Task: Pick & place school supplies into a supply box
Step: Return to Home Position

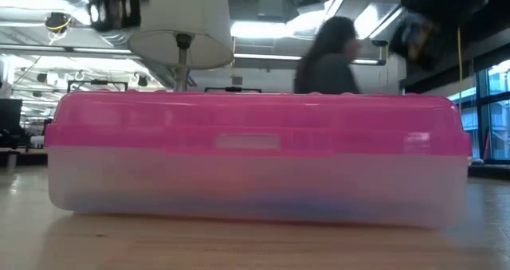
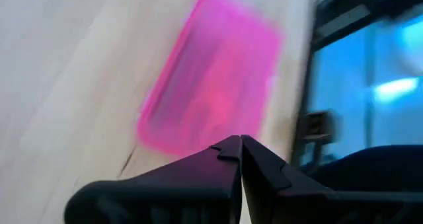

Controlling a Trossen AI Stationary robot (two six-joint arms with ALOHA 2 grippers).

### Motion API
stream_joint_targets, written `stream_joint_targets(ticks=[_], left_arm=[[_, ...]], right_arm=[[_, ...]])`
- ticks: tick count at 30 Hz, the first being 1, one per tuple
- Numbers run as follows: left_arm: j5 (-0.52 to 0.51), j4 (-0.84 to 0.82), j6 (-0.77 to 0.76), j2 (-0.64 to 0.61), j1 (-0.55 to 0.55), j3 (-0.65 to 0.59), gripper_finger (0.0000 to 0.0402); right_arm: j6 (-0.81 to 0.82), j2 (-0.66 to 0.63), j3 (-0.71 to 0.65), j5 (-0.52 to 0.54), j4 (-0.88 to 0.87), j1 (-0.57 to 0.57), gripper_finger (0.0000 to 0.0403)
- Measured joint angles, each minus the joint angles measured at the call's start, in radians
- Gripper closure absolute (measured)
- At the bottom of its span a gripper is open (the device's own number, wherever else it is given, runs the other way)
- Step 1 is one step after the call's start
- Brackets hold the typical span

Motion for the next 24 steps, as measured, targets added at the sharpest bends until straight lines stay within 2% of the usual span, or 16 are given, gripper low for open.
stream_joint_targets(ticks=[2, 8, 10, 12, 15, 17, 20, 24], left_arm=[[-0.014, 0.043, 0.046, -0.074, -0.009, 0.0, 0.0398], [0.036, 0.103, 0.141, -0.266, -0.012, 0.0, 0.0398], [0.001, 0.131, 0.168, -0.309, -0.017, 0.0, 0.0398], [-0.04, 0.143, 0.266, -0.341, -0.025, -0.001, 0.0398], [-0.036, 0.16, 0.369, -0.431, -0.004, -0.003, 0.0398], [-0.03, 0.194, 0.422, -0.512, 0.015, -0.022, 0.0398], [-0.01, 0.295, 0.474, -0.645, 0.024, -0.124, 0.0398], [0.0, 0.441, 0.483, -0.833, 0.037, -0.328, 0.0398]], right_arm=[[-0.059, -0.08, -0.001, -0.002, 0.017, 0.0, 0.0398], [-0.232, -0.319, -0.001, -0.018, 0.051, 0.001, 0.0371], [-0.281, -0.373, -0.001, -0.017, 0.049, 0.0, 0.0363], [-0.317, -0.411, -0.001, -0.025, 0.062, 0.0, 0.036], [-0.361, -0.486, -0.012, -0.112, 0.051, -0.026, 0.0358], [-0.397, -0.543, -0.042, -0.129, 0.073, -0.035, 0.0357], [-0.431, -0.622, -0.12, -0.102, 0.128, -0.034, 0.0357], [-0.412, -0.717, -0.273, -0.076, 0.246, -0.035, 0.0357]])
